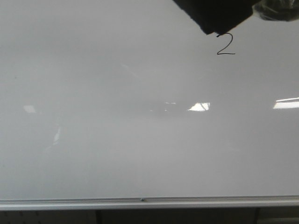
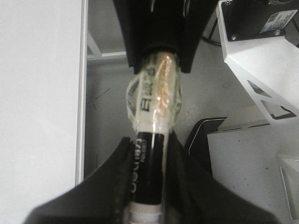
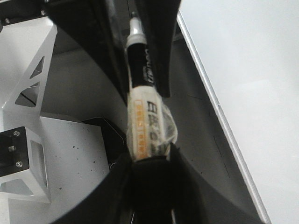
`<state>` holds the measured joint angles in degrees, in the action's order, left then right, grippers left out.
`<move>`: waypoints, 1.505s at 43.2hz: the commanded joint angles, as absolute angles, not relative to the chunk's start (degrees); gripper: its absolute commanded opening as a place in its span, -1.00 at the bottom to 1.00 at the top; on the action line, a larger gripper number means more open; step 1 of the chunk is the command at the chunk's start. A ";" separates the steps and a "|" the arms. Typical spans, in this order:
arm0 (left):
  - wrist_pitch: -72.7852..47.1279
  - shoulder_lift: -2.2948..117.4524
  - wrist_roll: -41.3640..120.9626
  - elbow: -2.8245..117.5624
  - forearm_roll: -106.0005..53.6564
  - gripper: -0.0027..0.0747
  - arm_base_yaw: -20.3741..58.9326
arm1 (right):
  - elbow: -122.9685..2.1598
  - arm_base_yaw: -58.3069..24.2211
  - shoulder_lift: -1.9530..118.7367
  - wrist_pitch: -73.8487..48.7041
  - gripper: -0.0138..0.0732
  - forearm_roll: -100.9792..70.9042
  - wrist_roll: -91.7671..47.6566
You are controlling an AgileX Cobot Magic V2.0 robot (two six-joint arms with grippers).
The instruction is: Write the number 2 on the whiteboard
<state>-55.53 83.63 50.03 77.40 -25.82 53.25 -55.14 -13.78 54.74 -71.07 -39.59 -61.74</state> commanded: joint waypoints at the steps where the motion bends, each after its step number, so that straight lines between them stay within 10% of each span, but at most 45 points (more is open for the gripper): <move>1: -52.13 81.73 49.28 79.49 -29.37 -0.94 53.62 | -56.93 -13.73 54.09 -73.88 -0.70 -42.70 -61.76; 17: -52.94 81.73 48.54 79.49 -29.17 -0.98 52.80 | -56.93 -13.48 53.85 -71.51 0.44 -37.99 -58.00; 45: -52.84 79.18 -6.29 72.24 16.74 -0.98 30.15 | -54.83 -10.06 49.39 -61.77 0.44 -16.82 -35.06; 65: 0.63 67.27 -24.86 39.75 16.68 -0.98 6.32 | -53.65 -10.06 49.39 -57.50 0.44 -16.82 -35.06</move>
